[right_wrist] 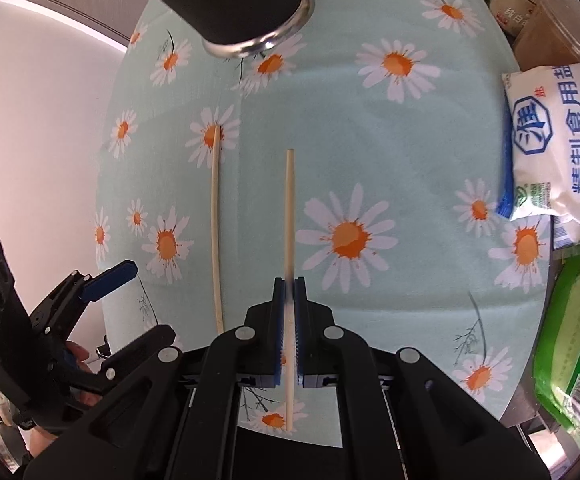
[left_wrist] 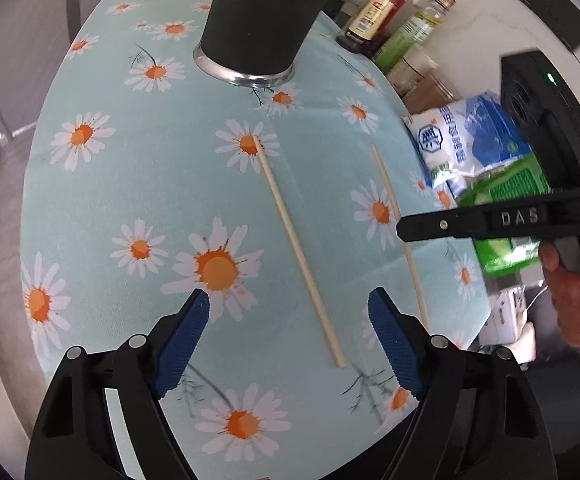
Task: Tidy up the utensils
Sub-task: 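Hold the chopstick in the right gripper while the left gripper grasps the last chopstick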
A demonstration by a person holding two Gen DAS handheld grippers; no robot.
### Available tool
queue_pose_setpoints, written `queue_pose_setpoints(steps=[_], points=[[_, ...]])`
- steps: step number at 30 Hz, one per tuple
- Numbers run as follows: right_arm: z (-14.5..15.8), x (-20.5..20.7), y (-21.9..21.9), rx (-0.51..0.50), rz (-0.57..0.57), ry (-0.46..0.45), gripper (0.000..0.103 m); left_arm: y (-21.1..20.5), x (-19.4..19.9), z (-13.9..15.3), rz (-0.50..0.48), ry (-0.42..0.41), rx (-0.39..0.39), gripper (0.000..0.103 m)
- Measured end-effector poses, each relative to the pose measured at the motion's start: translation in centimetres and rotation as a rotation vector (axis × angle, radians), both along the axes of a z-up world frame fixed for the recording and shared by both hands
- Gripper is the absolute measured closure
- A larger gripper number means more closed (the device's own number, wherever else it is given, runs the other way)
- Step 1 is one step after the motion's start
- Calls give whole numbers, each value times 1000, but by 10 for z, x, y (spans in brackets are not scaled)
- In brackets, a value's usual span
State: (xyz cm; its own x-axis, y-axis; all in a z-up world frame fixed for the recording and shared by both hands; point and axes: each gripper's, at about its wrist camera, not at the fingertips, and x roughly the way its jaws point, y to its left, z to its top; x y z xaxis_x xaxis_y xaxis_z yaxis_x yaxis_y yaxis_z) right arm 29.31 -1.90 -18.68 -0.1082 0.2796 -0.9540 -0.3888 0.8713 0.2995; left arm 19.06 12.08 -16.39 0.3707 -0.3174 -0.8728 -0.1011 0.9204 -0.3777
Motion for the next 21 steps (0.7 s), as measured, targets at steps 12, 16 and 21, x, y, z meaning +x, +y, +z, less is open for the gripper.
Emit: queue_pose_setpoints(steps=[12,16,21], points=[[17,28,-43,127,47,-3,98,-19,38,-21,143,195,-10,66],[19,32,-52,178,64,6,98,-30,46,-27,156,242,59,77],[22,34,-64,214,80,21,98,-37,53,-26,171,273,162,82]])
